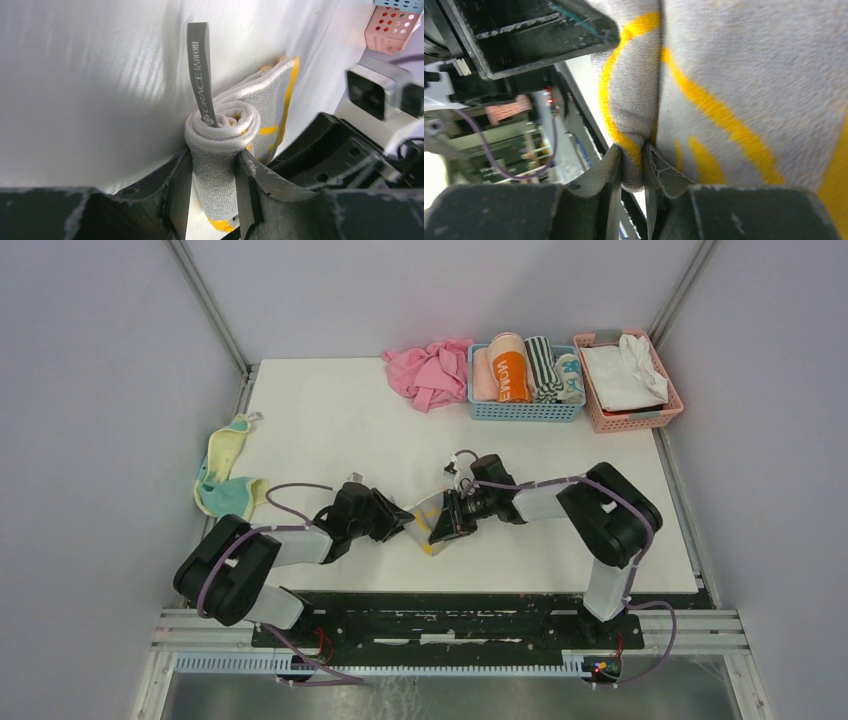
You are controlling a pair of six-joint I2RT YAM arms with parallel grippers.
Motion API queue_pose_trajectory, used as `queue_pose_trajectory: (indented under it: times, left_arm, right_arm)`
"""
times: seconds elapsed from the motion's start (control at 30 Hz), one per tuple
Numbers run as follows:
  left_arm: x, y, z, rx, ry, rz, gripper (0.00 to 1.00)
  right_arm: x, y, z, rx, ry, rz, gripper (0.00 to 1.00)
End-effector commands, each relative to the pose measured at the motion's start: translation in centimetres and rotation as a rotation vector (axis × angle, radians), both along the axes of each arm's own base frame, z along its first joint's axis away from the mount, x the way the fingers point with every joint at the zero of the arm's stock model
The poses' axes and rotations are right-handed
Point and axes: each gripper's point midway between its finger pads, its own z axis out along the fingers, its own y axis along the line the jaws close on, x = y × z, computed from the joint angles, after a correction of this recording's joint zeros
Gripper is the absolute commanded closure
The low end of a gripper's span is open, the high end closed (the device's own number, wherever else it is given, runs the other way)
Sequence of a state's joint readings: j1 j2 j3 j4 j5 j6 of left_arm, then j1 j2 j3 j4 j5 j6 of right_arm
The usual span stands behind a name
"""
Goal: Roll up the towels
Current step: Roll the towel at the center of the board.
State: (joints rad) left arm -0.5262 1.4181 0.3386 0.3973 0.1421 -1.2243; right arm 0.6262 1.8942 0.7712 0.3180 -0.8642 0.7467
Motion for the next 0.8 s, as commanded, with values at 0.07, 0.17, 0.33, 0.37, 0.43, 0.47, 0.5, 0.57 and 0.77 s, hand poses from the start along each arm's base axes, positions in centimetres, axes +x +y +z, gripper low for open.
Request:
queue_pose_trajectory:
  times: [0.07,0.17,0.33,0.37,0.43,0.47,0.5,0.57,0.77]
  left_arm:
    - [-1.1,2.2,-3.1,0.177,0.083,0.018,0.58]
    - [-1.0,2.7,-2.8,0.195,0.076,0.045,0.58]
    - [-1.0,2.7,-2.4,0.196,0.070,0.058,0.58]
    - [-1.0,2.7,-2.4,0.196,0.071,0.059,0.58]
    - [-1.1,2.6,-2.5,0.192,0.078,0.061,0.59]
    - [-1.2,2.6,-2.5,0.190,0.079,0.060,0.58]
    - [-1.2,2.5,-2.5,0.187,0.079,0.062,0.58]
    - [-1.1,2.4,-2.4,0.184,0.078,0.064,0.58]
    - [-1.2,2.3,-2.3,0.180,0.075,0.062,0.58]
  right_arm:
    - [0.4,-3.2,1.4,-0.336,-0.328,0.034,0.67]
    - [1.0,-3.7,3.9,-0.445,-0.521,0.023,0.62]
    - [1.5,-3.3,7.5,-0.602,-0.823,0.020,0.47]
    - [1.4,-2.8,8.0,-0.606,-0.864,0.027,0.46]
    - [0.9,-1.5,8.7,-0.610,-0.940,0.055,0.45]
    - [0.8,-0.8,8.9,-0.614,-0.974,0.067,0.45]
    - [0.6,0.0,9.1,-0.614,-1.005,0.079,0.45]
    - [0.3,1.3,8.8,-0.627,-1.053,0.105,0.46]
    - [0.1,3.2,5.7,-0.726,-1.110,0.170,0.50]
